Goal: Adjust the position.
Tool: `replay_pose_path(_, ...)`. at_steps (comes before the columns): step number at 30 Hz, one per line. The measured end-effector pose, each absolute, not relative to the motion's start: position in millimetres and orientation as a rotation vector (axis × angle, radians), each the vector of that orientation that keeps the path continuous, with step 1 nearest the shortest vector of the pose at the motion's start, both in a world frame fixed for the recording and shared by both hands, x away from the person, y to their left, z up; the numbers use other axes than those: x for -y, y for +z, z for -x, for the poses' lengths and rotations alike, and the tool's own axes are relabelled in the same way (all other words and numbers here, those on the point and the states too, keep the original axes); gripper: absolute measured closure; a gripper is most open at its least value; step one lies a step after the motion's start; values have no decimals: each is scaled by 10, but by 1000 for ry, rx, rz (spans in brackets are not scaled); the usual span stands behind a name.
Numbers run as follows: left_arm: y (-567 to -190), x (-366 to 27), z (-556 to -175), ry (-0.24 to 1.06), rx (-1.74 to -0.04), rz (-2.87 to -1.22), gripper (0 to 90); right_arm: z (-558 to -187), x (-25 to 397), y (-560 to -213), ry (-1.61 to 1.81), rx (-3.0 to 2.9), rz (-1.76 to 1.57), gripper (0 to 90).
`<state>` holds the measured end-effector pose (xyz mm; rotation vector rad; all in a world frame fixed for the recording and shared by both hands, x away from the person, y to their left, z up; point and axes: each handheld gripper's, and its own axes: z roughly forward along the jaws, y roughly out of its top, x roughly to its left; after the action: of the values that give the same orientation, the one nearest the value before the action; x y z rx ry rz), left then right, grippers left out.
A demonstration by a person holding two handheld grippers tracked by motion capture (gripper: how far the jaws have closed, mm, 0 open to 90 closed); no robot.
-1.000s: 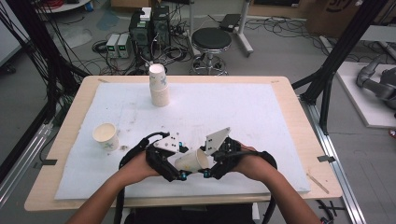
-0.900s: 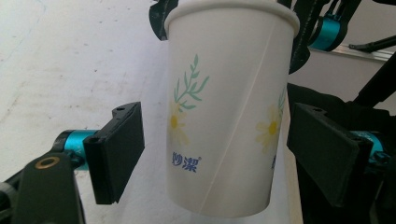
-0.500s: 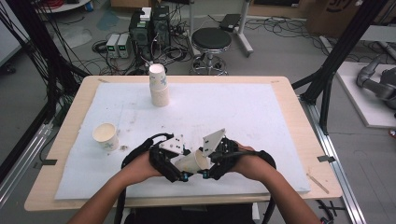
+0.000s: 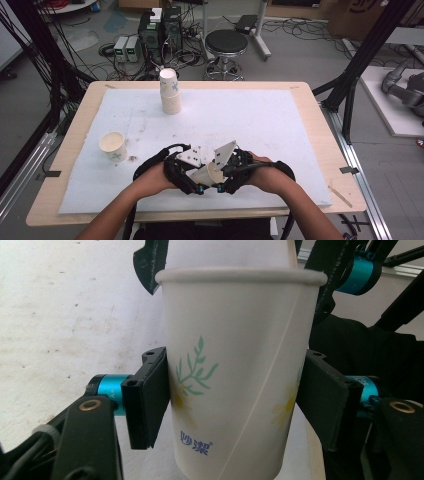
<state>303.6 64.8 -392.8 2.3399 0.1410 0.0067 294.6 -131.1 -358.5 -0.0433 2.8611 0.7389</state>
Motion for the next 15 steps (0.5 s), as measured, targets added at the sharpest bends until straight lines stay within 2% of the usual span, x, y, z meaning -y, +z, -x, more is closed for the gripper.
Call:
replay_pose_path(10,-3945,-638,-3037,0,-117,-2338,341,-2961,1309,-3573,774,-2875,62,286)
replay_pose_path(15,-3991,-706,-3027,-15,-180,-2244,329,-2985,1407,-3542,950,-2868,-49,235)
